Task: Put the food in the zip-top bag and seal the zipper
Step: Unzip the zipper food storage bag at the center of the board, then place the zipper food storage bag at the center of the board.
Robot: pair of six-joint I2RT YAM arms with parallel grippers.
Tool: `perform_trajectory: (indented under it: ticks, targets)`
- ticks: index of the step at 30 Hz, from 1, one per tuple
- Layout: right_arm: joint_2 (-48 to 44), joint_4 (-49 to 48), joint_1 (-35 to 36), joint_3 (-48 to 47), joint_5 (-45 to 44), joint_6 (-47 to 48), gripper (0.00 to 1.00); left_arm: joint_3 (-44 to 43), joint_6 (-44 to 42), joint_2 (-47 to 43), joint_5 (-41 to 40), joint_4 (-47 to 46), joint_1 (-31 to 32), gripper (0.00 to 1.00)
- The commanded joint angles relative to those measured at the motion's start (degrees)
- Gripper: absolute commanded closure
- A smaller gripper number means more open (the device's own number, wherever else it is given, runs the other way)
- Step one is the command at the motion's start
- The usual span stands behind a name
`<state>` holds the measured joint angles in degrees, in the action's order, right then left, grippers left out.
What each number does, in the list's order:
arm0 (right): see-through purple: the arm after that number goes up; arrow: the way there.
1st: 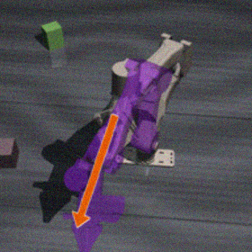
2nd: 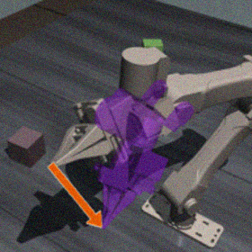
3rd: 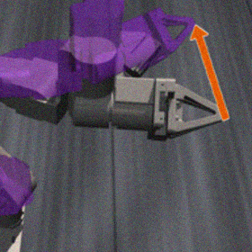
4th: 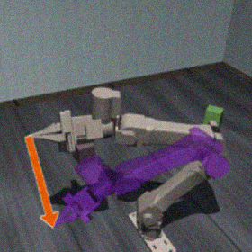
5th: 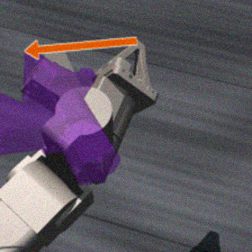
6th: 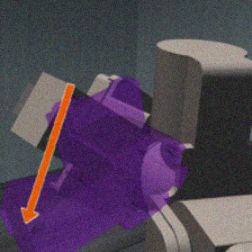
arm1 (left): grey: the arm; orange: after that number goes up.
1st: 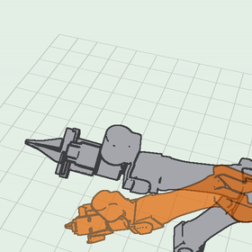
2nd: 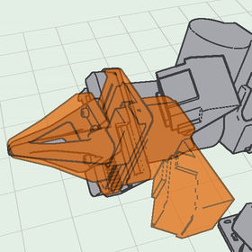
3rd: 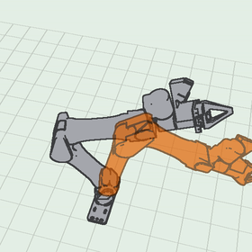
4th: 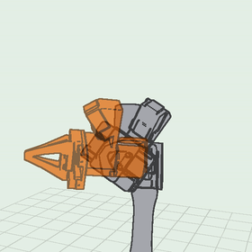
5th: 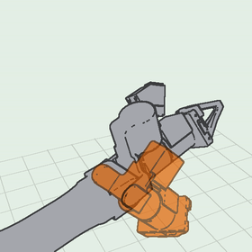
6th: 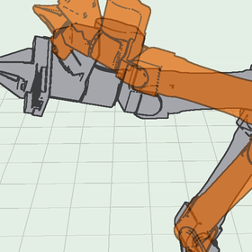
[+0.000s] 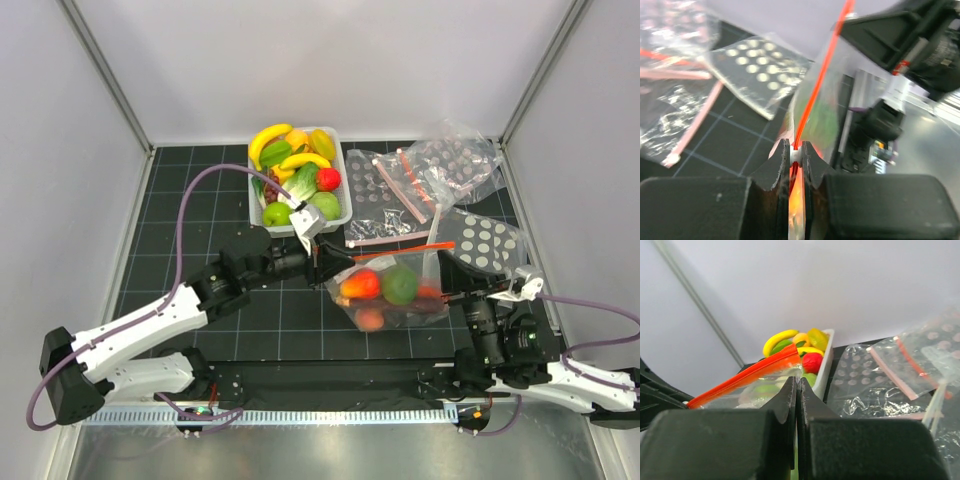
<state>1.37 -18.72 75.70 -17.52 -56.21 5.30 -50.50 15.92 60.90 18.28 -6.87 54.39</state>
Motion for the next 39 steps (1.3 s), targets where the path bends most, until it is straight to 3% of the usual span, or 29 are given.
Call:
perform_trajectory:
  ticks: [1, 2, 7, 11, 15, 17, 23, 26, 36, 37, 39]
  targets:
    - [-1.1, -15.0, -0.6, 0.6, -13.7, 9.0, 0.99, -3.2, 0.6, -0.8, -14.8, 5.6, -0.5, 1.0]
    - [-0.8, -19.5, -0.6, 1.2, -14.1, 10.2, 0.99, -3.4, 0.9, -0.7, -22.3, 6.5, -0.5, 1.0]
    - [2.9, -27.2, -0.6, 2.8, -13.2, 13.9, 0.99, -3.9, 4.6, -0.9, -33.2, 11.2, -2.3, 1.0]
    - [14.0, -30.4, -0.8, 0.3, -10.2, 15.1, 0.99, -3.7, 5.8, -2.3, -39.4, 13.4, -2.4, 1.0]
    - [31.7, -34.8, -4.7, -4.8, -9.8, 17.3, 0.99, -3.6, 6.7, -3.4, -47.9, 15.4, -2.7, 1.0]
    - [35.2, -29.7, -8.7, -6.7, -6.7, 14.5, 0.99, -3.6, 7.1, -3.7, -49.7, 16.4, -2.8, 1.0]
    - [42.4, -9.9, -25.8, -13.7, 9.3, -9.8, 0.99, -5.7, 8.1, -1.8, -55.4, 21.5, -4.6, 1.0]
    - [49.0, -7.0, -30.5, -17.0, 16.6, -15.3, 0.99, -6.4, 8.9, 0.5, -55.0, 22.8, -7.0, 1.0]
    - [62.8, -10.6, -34.8, -21.7, 24.8, -21.7, 0.98, -6.9, 12.8, 3.1, -59.7, 25.9, -12.5, 1.0]
    - [63.1, -10.1, -35.1, -21.9, 25.5, -22.0, 0.86, -6.9, 13.3, 3.1, -59.9, 25.9, -12.6, 0.99]
    - [63.1, -9.2, -35.2, -22.1, 26.8, -23.0, 0.72, -7.0, 13.3, 3.5, -59.2, 25.9, -12.6, 0.72]
